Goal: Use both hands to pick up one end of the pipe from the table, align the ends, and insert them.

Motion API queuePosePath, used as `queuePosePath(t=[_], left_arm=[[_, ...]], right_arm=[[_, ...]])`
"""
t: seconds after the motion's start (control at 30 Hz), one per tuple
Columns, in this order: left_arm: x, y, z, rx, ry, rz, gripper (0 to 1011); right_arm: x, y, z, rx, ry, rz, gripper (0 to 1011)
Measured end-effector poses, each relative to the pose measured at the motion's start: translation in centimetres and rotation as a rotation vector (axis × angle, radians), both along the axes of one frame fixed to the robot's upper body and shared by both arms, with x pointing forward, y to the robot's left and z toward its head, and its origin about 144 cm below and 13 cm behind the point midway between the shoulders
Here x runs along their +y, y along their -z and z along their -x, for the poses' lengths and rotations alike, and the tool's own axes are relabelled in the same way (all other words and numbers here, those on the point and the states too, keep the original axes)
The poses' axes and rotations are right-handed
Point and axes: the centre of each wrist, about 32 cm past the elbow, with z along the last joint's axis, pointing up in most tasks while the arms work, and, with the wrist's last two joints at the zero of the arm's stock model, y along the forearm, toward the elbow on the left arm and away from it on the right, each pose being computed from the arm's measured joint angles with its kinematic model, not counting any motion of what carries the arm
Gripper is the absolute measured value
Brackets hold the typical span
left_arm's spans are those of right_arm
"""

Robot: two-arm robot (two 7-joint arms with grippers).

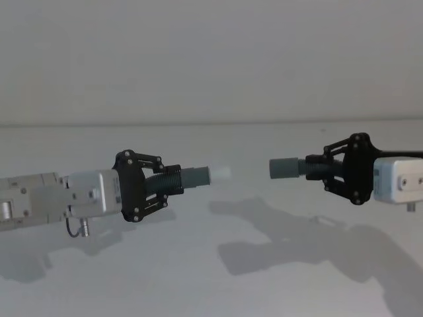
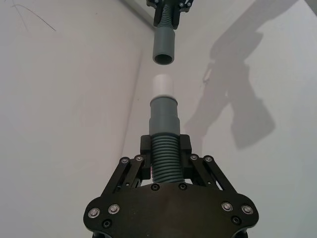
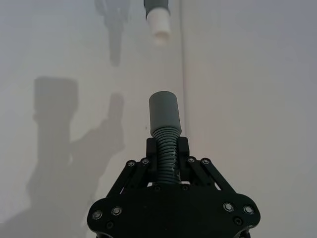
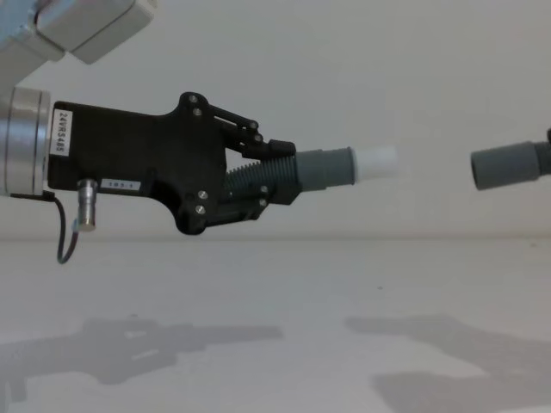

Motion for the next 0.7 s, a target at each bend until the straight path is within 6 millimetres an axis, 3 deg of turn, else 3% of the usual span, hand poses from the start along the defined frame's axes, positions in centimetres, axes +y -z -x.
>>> queuePosePath(t=[0.7], left_arm=[[0.0,0.0,0.0,0.000,0.000,0.000,300]], right_arm=[[2.1,0.4,-1.2,0.047,-0.110,-0.121,215]])
